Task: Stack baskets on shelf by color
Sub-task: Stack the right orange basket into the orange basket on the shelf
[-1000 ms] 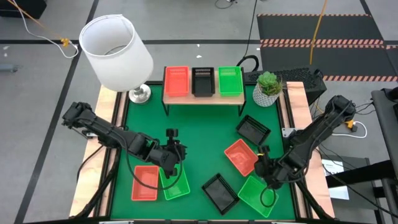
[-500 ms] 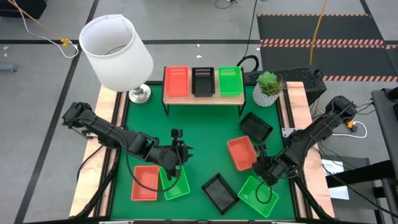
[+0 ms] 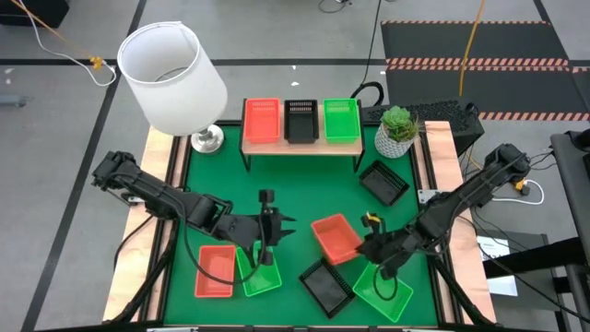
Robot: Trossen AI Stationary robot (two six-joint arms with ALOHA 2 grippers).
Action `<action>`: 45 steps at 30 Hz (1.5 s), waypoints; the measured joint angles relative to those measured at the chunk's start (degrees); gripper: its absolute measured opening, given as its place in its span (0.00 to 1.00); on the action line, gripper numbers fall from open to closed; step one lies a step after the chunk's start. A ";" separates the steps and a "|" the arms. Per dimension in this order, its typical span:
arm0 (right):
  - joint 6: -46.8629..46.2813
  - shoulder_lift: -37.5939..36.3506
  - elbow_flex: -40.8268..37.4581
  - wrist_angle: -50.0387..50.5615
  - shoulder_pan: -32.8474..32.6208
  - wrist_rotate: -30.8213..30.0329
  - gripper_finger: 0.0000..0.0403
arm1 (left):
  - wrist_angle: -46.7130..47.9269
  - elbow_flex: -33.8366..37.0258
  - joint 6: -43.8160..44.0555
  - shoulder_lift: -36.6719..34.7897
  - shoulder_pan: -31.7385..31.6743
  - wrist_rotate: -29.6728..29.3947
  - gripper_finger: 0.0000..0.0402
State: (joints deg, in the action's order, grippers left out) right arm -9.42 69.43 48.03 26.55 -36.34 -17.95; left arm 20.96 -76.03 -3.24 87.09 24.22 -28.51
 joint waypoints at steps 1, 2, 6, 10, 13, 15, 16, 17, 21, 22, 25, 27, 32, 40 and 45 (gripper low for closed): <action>0.54 0.00 1.27 -0.38 0.45 -0.69 0.03 | -1.26 -0.16 -0.24 0.00 0.13 0.00 0.30; 1.25 0.00 2.59 -0.84 0.79 -1.55 0.03 | -2.29 -0.28 -0.69 -0.02 0.25 0.02 0.30; 4.79 0.00 6.99 -2.38 2.37 -3.71 0.02 | -4.82 -0.33 -1.80 -0.02 0.41 0.21 0.32; 7.26 0.00 10.17 -2.82 4.23 -6.64 0.02 | -5.12 -0.33 -1.18 -0.02 0.41 0.17 0.42; 8.30 0.00 10.84 -4.59 5.72 -7.83 0.02 | -5.87 -0.33 -0.55 -0.02 0.41 0.00 0.52; 8.99 0.00 10.84 -5.55 6.85 -7.59 0.02 | -7.61 -0.33 -0.83 -0.02 0.41 -0.07 0.57; 8.95 0.12 10.84 -5.53 7.39 -7.59 0.02 | -8.43 -0.33 -1.23 -0.02 0.41 -0.07 0.59; 8.81 0.38 10.84 -5.55 7.98 -7.62 0.02 | -9.18 -0.33 -1.58 -0.02 0.41 -0.07 0.60; 8.85 1.49 10.84 -5.65 9.97 -7.62 0.01 | -10.46 -0.33 -2.12 -0.02 0.34 -0.07 0.62; 9.01 1.97 10.84 -6.12 10.63 -7.59 0.01 | -10.60 -0.33 -1.91 -0.02 0.29 -0.08 0.62; 9.91 4.15 10.87 -6.95 12.27 -7.59 0.01 | -11.72 -0.44 -1.74 1.13 -0.33 -0.20 0.62; 10.52 5.68 10.84 -7.92 13.33 -7.61 0.01 | -10.68 -0.35 -2.28 1.68 -0.52 -0.75 0.62; 10.48 8.72 11.68 -8.55 15.29 -7.68 0.01 | -8.55 -0.40 -1.46 3.11 -1.79 -1.06 0.62; 9.67 10.78 14.30 -7.93 15.74 -7.79 0.03 | -2.27 -0.42 4.20 4.84 -4.56 1.03 0.62; 9.67 10.80 14.30 -7.73 15.74 -7.97 0.03 | 0.11 -0.35 4.47 5.34 -5.32 1.52 0.62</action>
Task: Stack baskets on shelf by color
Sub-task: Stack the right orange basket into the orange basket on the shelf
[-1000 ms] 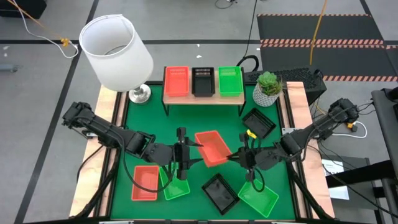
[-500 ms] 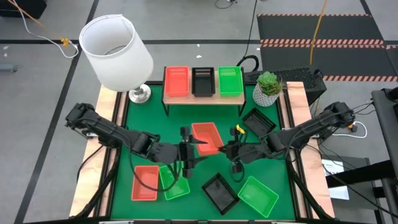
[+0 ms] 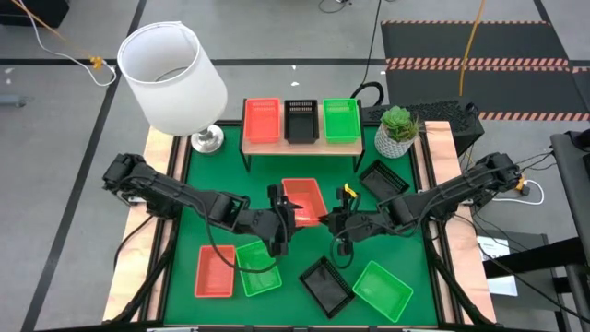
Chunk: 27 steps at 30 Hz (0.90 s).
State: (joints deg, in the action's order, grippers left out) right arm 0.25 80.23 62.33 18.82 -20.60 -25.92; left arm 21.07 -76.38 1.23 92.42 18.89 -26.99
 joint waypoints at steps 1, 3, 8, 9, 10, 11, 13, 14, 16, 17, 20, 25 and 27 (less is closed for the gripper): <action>0.00 0.00 0.00 0.01 0.00 -0.01 0.03 | 0.28 -0.02 0.00 0.03 -0.09 0.36 0.62; 0.00 0.00 0.00 -0.18 0.00 -0.01 0.03 | 0.69 -0.01 0.01 0.16 -0.43 1.54 0.62; 0.02 0.00 0.00 -0.12 0.00 -1.07 0.03 | 1.99 -0.02 0.04 0.76 -1.15 2.99 0.55; 0.10 0.00 0.00 -0.14 0.00 -1.54 0.03 | 2.06 -0.02 0.07 0.77 -1.26 3.11 0.52; 0.28 -0.01 0.00 -0.14 0.00 -1.97 0.03 | 2.02 -0.02 0.11 0.91 -1.30 3.50 0.49; 0.34 -0.02 0.00 -0.13 0.00 -2.42 0.03 | 2.04 -0.04 0.13 1.14 -1.41 3.71 0.46; 0.64 0.00 0.00 -0.05 -0.02 -2.46 0.03 | 3.12 -0.04 -1.02 1.46 -1.57 4.62 0.39; 0.66 0.02 0.00 -0.08 -0.04 -2.42 0.03 | 3.47 -0.02 -1.53 1.49 -1.58 4.90 0.35; 0.73 0.00 0.00 -0.14 -0.04 -2.50 0.03 | 3.12 -0.02 -2.14 1.62 -1.92 4.93 0.28; 0.97 -0.01 0.00 -0.17 -0.04 -2.53 0.03 | 2.96 -0.02 -2.32 1.64 -2.10 4.93 0.24; 1.66 0.00 0.00 -0.52 -0.09 -2.57 0.03 | 3.51 -0.02 -3.35 1.81 -2.10 5.33 0.13; 1.97 0.00 0.00 -1.01 -0.15 -2.56 0.03 | 4.56 -0.02 -5.11 1.79 -2.20 6.00 0.03; 2.07 0.00 0.00 -1.32 -0.13 -2.36 0.03 | 4.64 -0.02 -5.20 1.79 -2.20 5.87 0.04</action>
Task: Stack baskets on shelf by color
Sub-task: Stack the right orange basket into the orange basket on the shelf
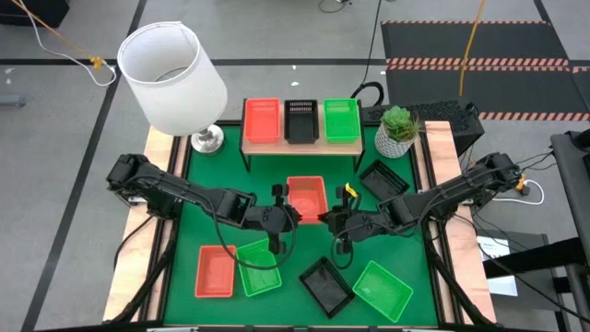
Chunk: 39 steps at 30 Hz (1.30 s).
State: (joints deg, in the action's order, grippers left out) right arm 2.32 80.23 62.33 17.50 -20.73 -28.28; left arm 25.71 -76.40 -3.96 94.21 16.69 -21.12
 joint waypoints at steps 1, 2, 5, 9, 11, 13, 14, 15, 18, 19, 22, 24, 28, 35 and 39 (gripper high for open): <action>0.10 0.00 0.00 -0.16 0.00 0.13 0.03 | 0.02 0.00 -0.10 0.00 0.00 0.01 0.05; 0.26 0.00 -0.02 -0.41 0.00 0.70 0.03 | 0.10 0.00 -0.42 0.00 0.05 0.12 0.06; 1.26 0.00 -0.04 -2.11 -0.43 2.62 0.04 | 0.44 0.00 -1.85 -0.01 0.41 0.14 0.03; 3.02 -0.11 -0.09 -5.13 -2.14 2.58 0.09 | 0.24 0.00 -3.93 -0.04 1.14 0.14 0.02; 3.33 -1.10 -0.07 -6.99 -3.10 2.58 0.14 | 0.66 0.02 -4.94 -0.04 1.71 -0.76 0.03; 3.41 -2.28 -0.02 -9.49 -4.11 2.58 0.19 | 0.57 0.02 -6.42 -0.09 2.22 -1.67 0.03; 3.77 -3.11 0.00 -10.40 -4.89 2.58 0.22 | 0.66 0.02 -7.21 -0.26 2.49 -1.83 0.02; 4.14 -4.06 -0.02 -10.67 -5.78 2.56 0.24 | 1.06 0.02 -7.84 -0.42 2.74 -1.82 0.02; 4.38 -7.94 -0.02 -11.81 -8.57 2.56 0.31 | 2.04 0.02 -8.87 -1.01 3.31 -3.01 0.02; 4.13 -9.31 -0.02 -11.25 -9.72 2.58 0.32 | 3.22 0.05 -9.28 -1.63 3.73 -3.89 0.03; 2.58 -13.31 -0.02 -9.03 -12.93 2.59 0.35 | 4.74 0.07 -10.58 -4.15 4.54 -5.32 0.02; 1.33 -15.67 -0.02 -6.30 -15.02 2.58 0.36 | 6.68 0.07 -10.69 -6.31 5.17 -5.80 0.02; -0.73 -18.87 -0.02 -0.85 -18.06 2.59 0.35 | 7.53 0.07 -15.23 -11.83 5.68 -8.47 0.03; -0.71 -19.87 -0.42 4.48 -19.15 0.83 0.33 | 7.63 0.04 -21.46 -23.02 0.97 -9.03 0.02; 0.45 -19.98 -3.02 3.82 -19.15 -5.42 0.33 | 8.28 0.00 -25.23 -26.31 -3.91 -8.88 0.03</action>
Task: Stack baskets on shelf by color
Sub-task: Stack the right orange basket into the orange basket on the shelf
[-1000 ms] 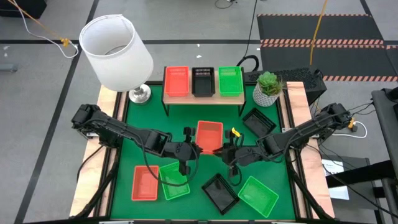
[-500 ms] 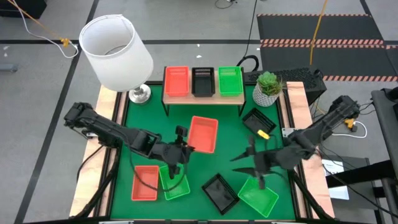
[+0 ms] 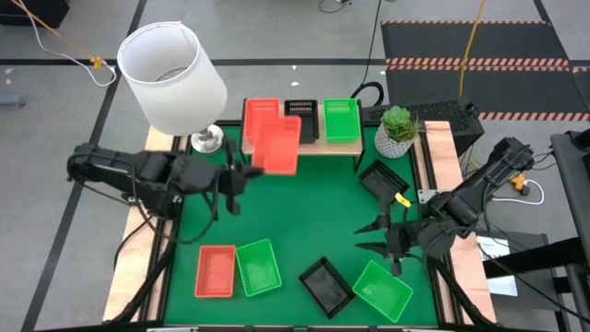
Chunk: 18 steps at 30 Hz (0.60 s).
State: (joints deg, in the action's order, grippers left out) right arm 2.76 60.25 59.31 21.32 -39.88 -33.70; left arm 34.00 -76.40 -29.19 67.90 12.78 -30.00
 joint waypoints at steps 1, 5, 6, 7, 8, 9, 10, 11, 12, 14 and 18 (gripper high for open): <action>0.45 0.00 -0.63 -0.02 0.00 -1.59 0.33 | 0.39 0.00 -1.03 -0.41 -1.50 0.46 0.02; 1.92 -0.03 -2.74 -0.08 0.04 -7.10 0.33 | 1.96 0.00 -2.93 -1.03 -7.82 4.99 0.02; 2.03 -0.04 -3.29 -0.10 0.15 -8.22 0.33 | 2.58 0.00 -3.60 -1.03 -9.31 5.87 0.02; 2.04 -0.06 -3.92 -0.19 0.34 -9.16 0.33 | 3.36 0.00 -4.34 -0.97 -10.81 6.50 0.02; 2.01 -0.07 -4.49 -0.30 0.53 -9.91 0.33 | 3.84 0.02 -4.89 -0.82 -12.27 7.17 0.02; 1.86 -0.07 -5.11 -0.30 0.86 -10.00 0.33 | 3.91 0.00 -5.43 -0.72 -13.81 8.08 0.02; 1.71 -0.04 -5.60 -0.21 1.17 -9.99 0.33 | 3.95 0.02 -5.83 -0.67 -15.44 9.40 0.02; 1.58 -0.04 -6.07 -0.25 1.50 -9.98 0.33 | 3.79 0.20 -6.28 -0.68 -17.02 11.07 0.02; 1.65 -0.06 -6.57 -0.40 1.89 -9.99 0.33 | 3.30 0.58 -7.00 -0.71 -18.56 12.72 0.02; 3.65 -0.06 -7.70 -1.29 3.07 -9.99 0.33 | 2.60 1.36 -8.51 -0.72 -21.46 15.32 0.02; 9.34 -0.04 -9.98 -6.39 5.98 -10.02 0.33 | 2.13 2.98 -9.40 -0.68 -27.31 19.26 0.01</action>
State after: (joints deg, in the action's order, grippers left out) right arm 12.10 60.20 49.32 14.93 -33.90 -43.72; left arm 36.13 -73.42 -38.59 67.22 -14.53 -10.74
